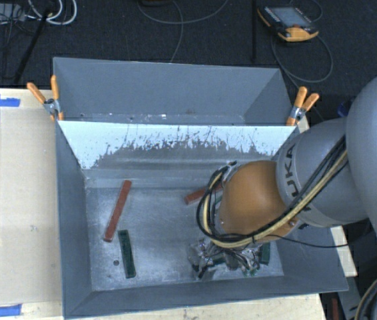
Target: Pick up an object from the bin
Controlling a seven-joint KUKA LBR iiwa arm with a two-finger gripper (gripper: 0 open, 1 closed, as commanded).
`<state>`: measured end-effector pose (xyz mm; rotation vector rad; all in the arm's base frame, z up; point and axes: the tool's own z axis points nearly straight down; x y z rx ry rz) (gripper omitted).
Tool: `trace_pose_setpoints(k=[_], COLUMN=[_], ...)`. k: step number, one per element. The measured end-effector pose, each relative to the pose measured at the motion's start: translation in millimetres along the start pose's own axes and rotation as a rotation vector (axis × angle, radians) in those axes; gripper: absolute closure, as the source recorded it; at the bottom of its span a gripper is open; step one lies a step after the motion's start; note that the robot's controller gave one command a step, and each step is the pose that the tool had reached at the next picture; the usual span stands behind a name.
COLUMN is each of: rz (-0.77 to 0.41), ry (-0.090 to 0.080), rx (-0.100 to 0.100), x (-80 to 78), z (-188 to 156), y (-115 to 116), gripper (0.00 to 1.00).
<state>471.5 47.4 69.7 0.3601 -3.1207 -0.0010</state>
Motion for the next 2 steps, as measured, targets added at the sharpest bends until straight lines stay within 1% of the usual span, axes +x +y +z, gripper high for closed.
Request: trace_pose_setpoints(k=[1,2], rz=[-0.007,-0.008], ry=[-0.007,-0.009], rx=[0.003,0.002], x=[6.3,-9.6], z=[-85.9,-211.9], y=[-39.6,-31.5], gripper=[1.0,1.0])
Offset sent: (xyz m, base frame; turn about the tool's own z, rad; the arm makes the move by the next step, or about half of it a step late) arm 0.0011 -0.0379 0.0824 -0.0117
